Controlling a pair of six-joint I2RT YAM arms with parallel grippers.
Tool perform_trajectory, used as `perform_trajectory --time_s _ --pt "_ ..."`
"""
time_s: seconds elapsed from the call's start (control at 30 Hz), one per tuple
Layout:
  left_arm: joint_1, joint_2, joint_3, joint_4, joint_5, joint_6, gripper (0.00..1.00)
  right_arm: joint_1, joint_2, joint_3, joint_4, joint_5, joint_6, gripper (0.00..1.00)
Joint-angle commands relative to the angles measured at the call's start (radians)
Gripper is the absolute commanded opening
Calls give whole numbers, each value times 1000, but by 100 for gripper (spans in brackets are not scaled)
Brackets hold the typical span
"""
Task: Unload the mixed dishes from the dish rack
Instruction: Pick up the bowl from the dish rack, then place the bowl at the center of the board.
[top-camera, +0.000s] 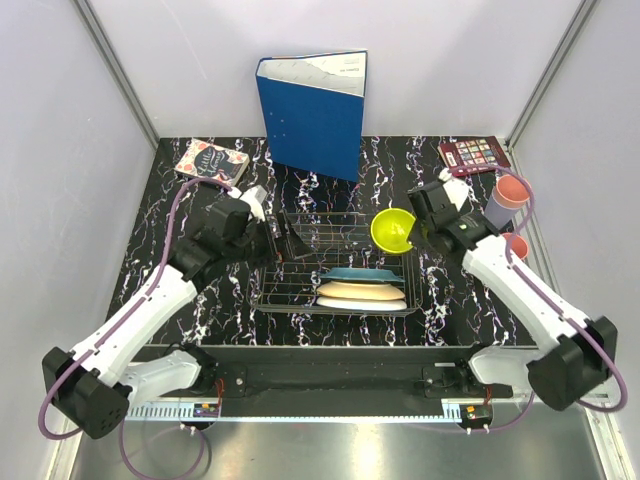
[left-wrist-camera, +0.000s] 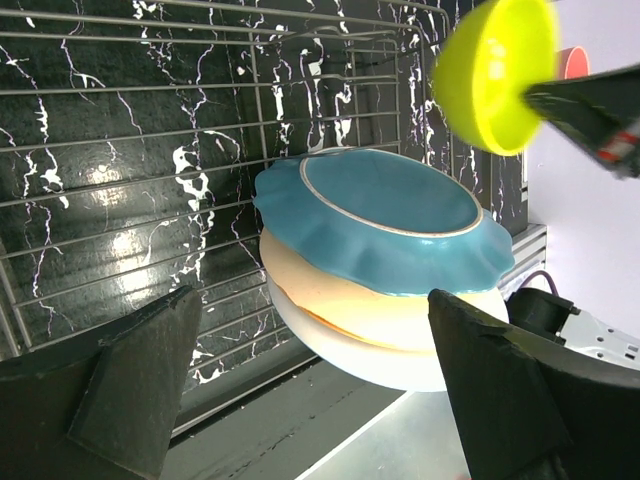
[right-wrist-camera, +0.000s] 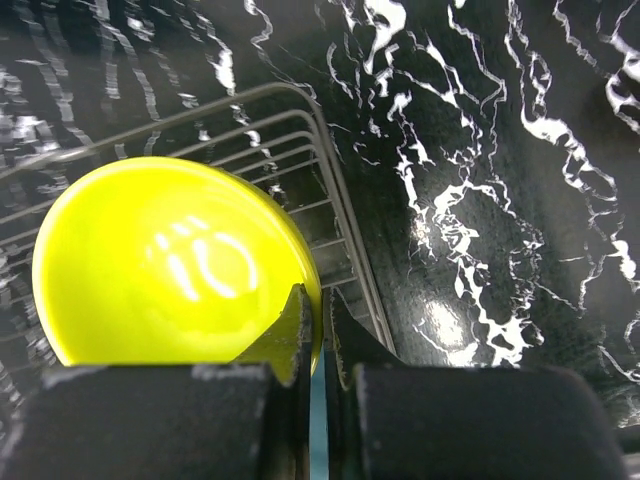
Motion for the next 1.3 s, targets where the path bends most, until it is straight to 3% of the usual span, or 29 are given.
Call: perform_trajectory --time_s 0.0,0.23,0.37,0.7,1.07,1.27 --pt "-3 9 26 40 -1 3 99 8 -105 111 -43 -2 -81 0" --pt "-3 38 116 31 -75 83 99 11 -62 317 -110 -262 -345 0" --pt "-3 75 242 -3 -98 158 99 45 -11 437 -178 -247 -439 0" --pt "-47 230 507 -8 -93 157 99 129 133 539 -195 -220 -428 0" --pt "-115 332 509 -12 -118 137 99 165 233 681 -179 -252 -439 0" --pt "-115 340 495 -12 -130 134 90 171 230 678 -178 -270 -437 0"
